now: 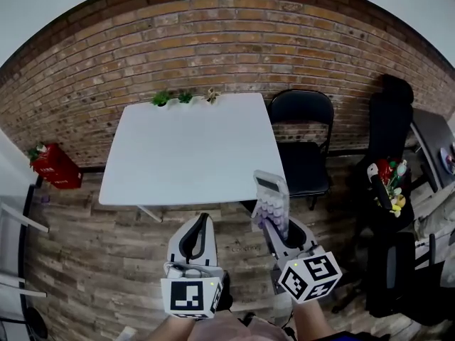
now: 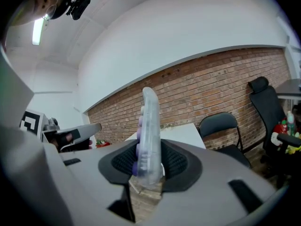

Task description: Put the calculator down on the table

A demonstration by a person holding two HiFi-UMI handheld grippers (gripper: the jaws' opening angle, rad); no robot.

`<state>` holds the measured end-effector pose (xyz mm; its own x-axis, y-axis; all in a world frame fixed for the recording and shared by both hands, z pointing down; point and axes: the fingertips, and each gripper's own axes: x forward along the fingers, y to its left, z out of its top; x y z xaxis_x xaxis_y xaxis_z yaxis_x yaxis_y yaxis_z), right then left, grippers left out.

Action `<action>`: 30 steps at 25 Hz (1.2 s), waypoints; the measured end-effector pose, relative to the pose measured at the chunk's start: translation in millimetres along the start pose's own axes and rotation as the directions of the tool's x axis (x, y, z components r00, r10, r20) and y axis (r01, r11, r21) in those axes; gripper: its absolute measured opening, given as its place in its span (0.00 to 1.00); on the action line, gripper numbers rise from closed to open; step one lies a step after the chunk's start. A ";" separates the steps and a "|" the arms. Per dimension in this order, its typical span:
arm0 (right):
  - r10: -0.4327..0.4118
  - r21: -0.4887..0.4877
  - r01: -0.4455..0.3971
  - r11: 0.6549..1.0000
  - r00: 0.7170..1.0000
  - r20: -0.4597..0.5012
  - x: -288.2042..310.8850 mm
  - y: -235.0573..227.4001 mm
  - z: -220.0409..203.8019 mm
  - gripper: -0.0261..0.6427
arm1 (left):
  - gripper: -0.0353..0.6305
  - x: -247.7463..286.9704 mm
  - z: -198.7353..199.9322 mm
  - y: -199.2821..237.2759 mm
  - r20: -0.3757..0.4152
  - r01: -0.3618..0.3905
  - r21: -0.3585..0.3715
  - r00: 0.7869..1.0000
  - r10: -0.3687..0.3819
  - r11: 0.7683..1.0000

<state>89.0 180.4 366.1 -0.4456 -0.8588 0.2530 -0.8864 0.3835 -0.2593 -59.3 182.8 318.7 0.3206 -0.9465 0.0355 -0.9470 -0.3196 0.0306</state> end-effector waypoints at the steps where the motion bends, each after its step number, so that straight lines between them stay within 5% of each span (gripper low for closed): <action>1: -0.005 -0.005 0.005 1.000 1.000 0.002 10.7 -1.6 6.1 0.23 | 0.07 10.6 3.5 7.5 0.007 0.000 0.001 1.000 0.000 1.000; 17: -0.063 0.010 0.063 0.998 0.998 0.023 107.9 -24.6 43.9 0.23 | 0.07 105.6 -1.1 59.3 -0.024 0.057 0.010 0.998 -0.057 0.998; 30: -0.050 0.048 0.051 0.998 0.999 -0.022 215.4 -104.8 60.4 0.23 | 0.07 238.7 -24.4 70.9 -0.092 0.061 0.036 0.994 -0.057 0.997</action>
<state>93.6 -65.3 391.5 -0.4035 -0.8690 0.2863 -0.9008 0.3224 -0.2909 -49.4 -64.7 353.7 0.3746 -0.9187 0.1255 -0.9258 -0.3780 -0.0033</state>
